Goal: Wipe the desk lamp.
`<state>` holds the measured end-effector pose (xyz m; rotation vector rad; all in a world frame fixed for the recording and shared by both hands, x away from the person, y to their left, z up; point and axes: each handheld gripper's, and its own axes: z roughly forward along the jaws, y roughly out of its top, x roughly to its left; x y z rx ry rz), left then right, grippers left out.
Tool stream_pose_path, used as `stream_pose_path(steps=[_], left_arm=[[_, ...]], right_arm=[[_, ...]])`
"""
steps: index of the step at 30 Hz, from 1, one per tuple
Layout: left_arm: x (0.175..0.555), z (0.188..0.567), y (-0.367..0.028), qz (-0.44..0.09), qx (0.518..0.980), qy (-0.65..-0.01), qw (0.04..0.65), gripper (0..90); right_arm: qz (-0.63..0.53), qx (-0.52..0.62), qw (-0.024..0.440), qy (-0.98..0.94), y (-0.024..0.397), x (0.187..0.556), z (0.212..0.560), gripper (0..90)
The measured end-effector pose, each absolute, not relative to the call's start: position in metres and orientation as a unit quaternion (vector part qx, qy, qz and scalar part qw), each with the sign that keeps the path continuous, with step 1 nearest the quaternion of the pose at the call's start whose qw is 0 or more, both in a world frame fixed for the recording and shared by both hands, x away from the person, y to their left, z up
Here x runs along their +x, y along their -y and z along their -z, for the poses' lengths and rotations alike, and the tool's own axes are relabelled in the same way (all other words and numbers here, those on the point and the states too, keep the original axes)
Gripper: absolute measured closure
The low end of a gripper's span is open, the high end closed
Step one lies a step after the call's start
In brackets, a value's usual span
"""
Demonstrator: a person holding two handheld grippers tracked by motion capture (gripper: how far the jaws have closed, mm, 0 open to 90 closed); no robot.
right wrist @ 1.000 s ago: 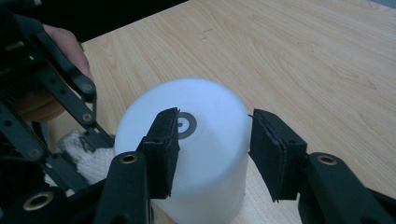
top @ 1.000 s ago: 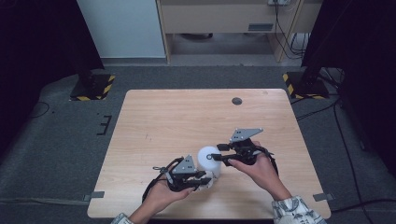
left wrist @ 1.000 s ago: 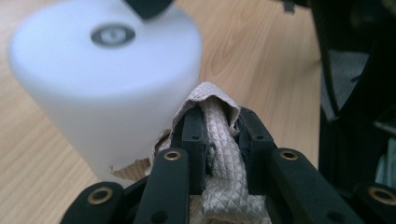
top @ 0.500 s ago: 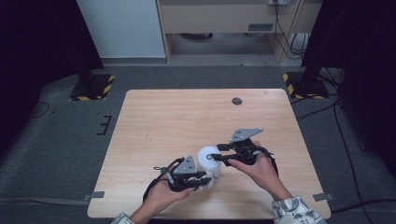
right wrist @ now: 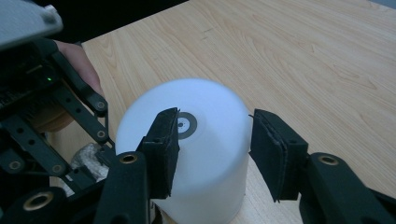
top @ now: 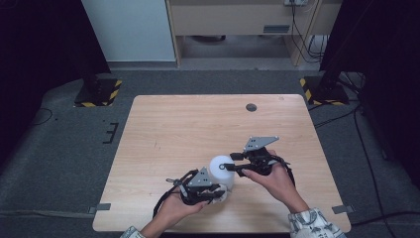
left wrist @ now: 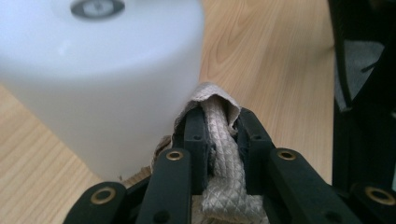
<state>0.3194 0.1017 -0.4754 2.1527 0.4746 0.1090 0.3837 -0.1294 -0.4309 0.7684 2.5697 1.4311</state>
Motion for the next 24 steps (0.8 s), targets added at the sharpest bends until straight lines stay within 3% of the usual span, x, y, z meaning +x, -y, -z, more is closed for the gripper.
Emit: stream_pose_path(steps=[8, 24], left_arm=[[0.317, 0.464, -0.102, -0.054, 0.851, -0.185, 0.489, 76.4], [0.325, 0.470, -0.120, -0.045, 0.872, -0.191, 0.448, 76.5]], right_arm=[[-0.470, 0.253, 0.051, -0.844, 0.129, 0.384, 0.431, 52.2], [-0.472, 0.252, 0.048, -0.843, 0.130, 0.384, 0.431, 52.1]])
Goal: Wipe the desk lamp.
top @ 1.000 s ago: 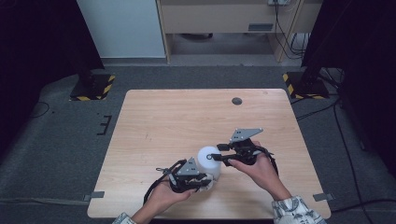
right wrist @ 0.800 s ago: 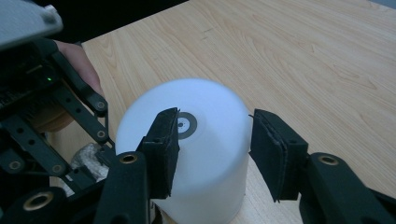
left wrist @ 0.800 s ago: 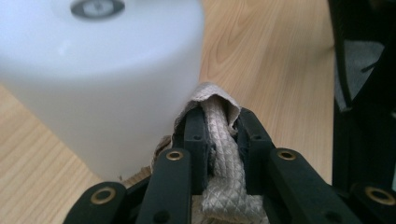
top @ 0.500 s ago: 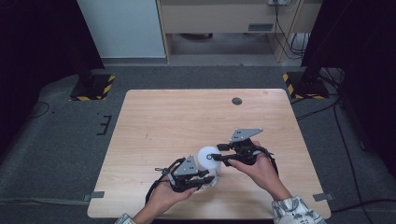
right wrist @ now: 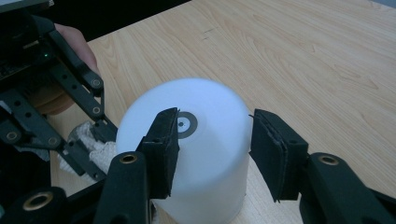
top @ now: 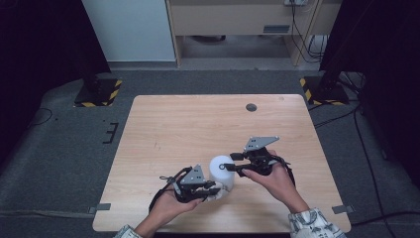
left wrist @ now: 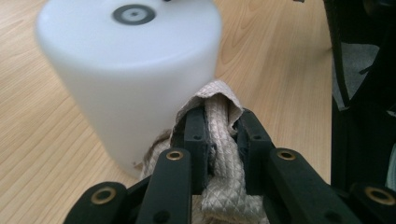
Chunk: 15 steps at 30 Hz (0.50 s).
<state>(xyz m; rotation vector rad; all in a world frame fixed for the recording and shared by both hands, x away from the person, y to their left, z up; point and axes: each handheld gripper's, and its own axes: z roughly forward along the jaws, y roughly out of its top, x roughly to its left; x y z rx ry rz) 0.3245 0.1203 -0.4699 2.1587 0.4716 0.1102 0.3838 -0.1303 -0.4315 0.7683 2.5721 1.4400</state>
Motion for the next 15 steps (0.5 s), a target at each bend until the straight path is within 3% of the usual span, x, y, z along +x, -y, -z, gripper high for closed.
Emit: stream_pose_path(steps=[15], left_arm=[[0.338, 0.461, -0.151, -0.082, 0.852, -0.230, 0.464, 77.8]], right_arm=[[-0.472, 0.253, 0.049, -0.843, 0.130, 0.383, 0.431, 52.1]])
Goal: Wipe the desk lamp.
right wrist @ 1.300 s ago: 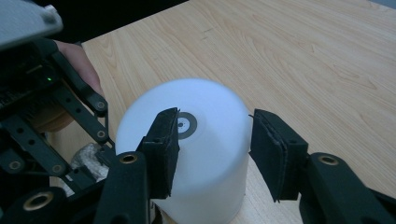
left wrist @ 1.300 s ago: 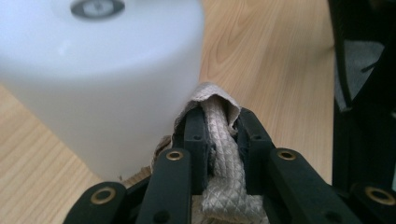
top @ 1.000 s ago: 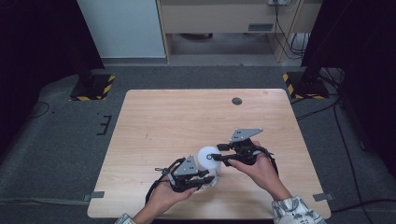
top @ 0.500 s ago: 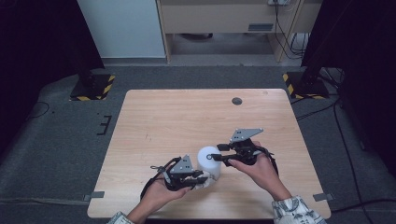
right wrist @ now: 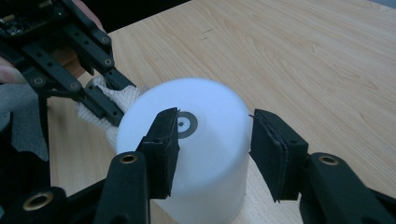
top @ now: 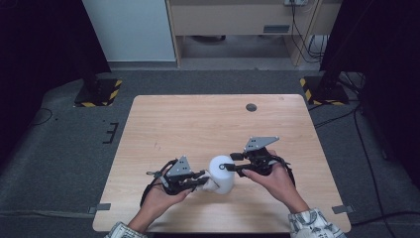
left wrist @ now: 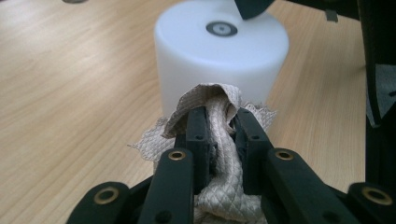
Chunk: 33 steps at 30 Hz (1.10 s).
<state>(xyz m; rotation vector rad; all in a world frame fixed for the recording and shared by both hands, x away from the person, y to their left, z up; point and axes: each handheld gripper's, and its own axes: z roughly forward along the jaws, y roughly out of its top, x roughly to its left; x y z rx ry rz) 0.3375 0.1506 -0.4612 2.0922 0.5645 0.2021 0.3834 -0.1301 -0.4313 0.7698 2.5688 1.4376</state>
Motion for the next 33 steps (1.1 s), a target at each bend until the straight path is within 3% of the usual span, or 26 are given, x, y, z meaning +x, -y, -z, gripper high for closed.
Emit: stream_pose_path(steps=[9, 23, 33], left_arm=[[0.341, 0.454, -0.155, -0.108, 0.829, -0.249, 0.489, 78.8], [0.361, 0.474, -0.148, -0.107, 0.836, -0.292, 0.452, 79.3], [0.365, 0.471, -0.150, -0.117, 0.822, -0.301, 0.468, 79.3]], right_arm=[[-0.472, 0.253, 0.050, -0.843, 0.130, 0.383, 0.431, 52.1], [-0.473, 0.254, 0.048, -0.842, 0.129, 0.384, 0.432, 51.4], [-0.473, 0.255, 0.047, -0.842, 0.129, 0.384, 0.432, 51.3]])
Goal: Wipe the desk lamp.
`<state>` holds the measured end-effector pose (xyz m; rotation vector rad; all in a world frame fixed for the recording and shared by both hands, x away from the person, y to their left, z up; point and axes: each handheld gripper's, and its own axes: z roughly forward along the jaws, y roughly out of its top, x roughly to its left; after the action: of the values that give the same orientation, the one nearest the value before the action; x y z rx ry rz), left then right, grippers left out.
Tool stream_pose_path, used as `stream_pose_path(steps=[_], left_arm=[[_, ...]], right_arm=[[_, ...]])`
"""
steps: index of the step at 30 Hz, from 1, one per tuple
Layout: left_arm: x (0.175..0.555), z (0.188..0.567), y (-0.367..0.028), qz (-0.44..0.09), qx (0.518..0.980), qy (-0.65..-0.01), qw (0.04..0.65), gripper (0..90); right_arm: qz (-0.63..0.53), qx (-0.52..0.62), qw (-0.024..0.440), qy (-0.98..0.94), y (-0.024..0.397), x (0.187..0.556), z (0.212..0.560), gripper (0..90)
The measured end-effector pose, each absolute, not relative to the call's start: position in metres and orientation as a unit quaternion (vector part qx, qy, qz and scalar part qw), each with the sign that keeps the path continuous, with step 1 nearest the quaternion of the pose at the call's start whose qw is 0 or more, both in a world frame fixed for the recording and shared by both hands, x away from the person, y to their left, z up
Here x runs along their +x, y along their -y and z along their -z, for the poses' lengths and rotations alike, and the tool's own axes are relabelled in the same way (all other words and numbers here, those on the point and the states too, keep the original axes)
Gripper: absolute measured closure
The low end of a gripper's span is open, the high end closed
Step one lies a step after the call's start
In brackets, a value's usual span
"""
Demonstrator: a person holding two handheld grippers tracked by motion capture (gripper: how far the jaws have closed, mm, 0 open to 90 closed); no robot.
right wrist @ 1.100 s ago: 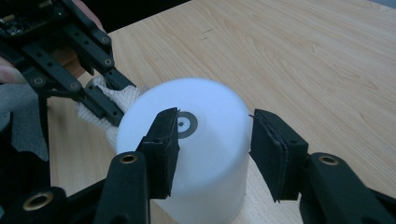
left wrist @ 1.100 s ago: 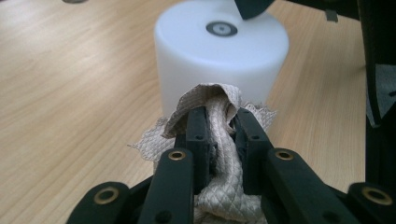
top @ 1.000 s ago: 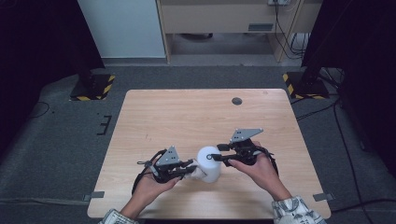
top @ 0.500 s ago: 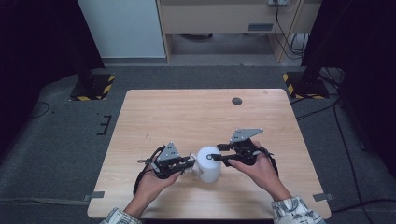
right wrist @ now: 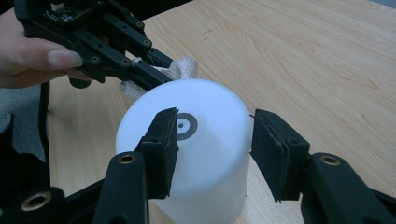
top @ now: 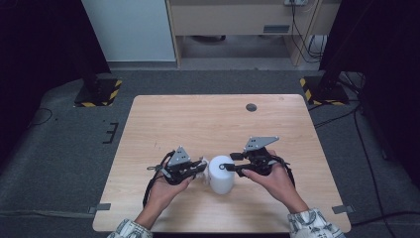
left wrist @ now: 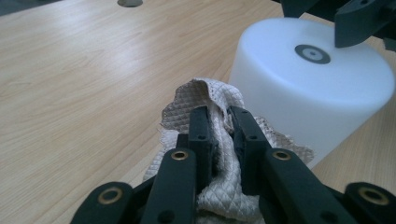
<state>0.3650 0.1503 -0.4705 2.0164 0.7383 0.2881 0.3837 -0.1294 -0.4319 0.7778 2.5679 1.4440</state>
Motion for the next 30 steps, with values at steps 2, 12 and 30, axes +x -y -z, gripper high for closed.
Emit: stream_pose_path(steps=[2, 12, 30], left_arm=[[0.366, 0.473, -0.148, -0.117, 0.826, -0.300, 0.463, 79.4], [0.372, 0.474, -0.145, -0.126, 0.824, -0.302, 0.462, 79.4], [0.372, 0.473, -0.147, -0.129, 0.824, -0.303, 0.462, 79.3]], right_arm=[[-0.474, 0.255, 0.049, -0.841, 0.129, 0.384, 0.432, 51.3], [-0.473, 0.257, 0.050, -0.842, 0.128, 0.384, 0.433, 51.0], [-0.466, 0.237, 0.072, -0.849, 0.125, 0.370, 0.438, 9.4]])
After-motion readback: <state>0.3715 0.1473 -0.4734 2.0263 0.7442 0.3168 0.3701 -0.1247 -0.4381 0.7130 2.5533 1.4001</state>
